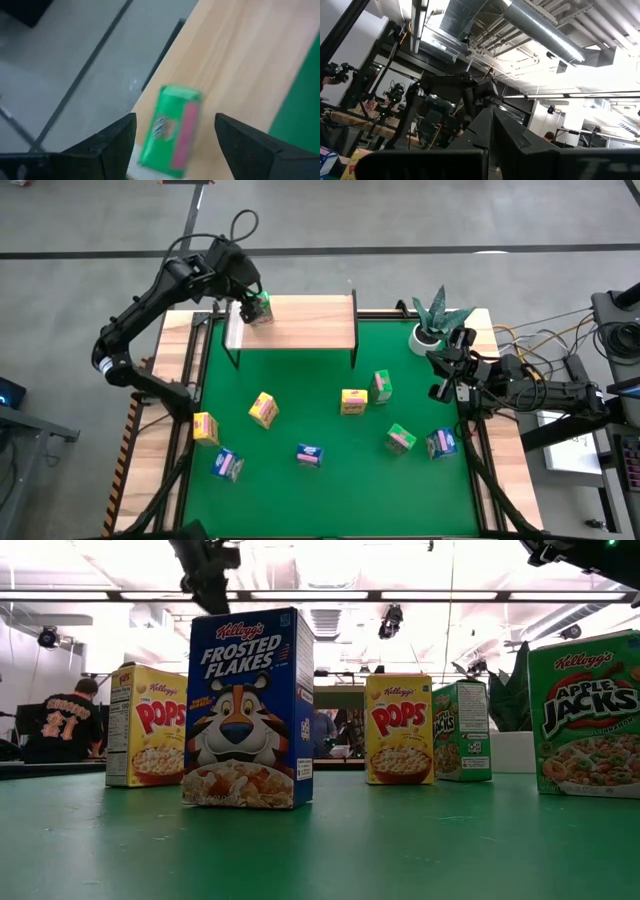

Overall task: Stack cereal on shelf
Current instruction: Put the left green cereal box on the shelf

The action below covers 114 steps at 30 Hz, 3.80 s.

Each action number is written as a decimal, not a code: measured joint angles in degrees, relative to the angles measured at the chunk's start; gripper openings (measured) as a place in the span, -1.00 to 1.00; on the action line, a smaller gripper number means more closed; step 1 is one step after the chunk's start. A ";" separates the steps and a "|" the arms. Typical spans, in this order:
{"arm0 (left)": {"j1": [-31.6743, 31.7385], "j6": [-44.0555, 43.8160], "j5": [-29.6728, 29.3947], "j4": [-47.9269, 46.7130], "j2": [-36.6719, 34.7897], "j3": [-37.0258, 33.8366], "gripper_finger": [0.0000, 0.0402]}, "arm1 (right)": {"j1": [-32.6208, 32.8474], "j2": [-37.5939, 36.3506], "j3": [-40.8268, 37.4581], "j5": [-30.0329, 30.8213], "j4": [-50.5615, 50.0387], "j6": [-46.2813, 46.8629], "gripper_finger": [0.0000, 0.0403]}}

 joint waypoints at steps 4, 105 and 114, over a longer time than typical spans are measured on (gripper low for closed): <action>-4.75 -3.18 0.00 4.66 -0.08 -0.11 0.14 | -0.01 0.00 0.00 0.00 0.02 -0.13 -0.96; -12.36 -7.00 -34.02 20.30 -2.75 -30.66 -1.00 | 0.00 0.02 0.00 0.02 -0.05 -1.26 -0.96; -11.26 -6.95 -34.00 22.86 -2.73 -32.13 -1.00 | -0.01 0.02 0.00 0.02 -0.07 -1.24 -0.96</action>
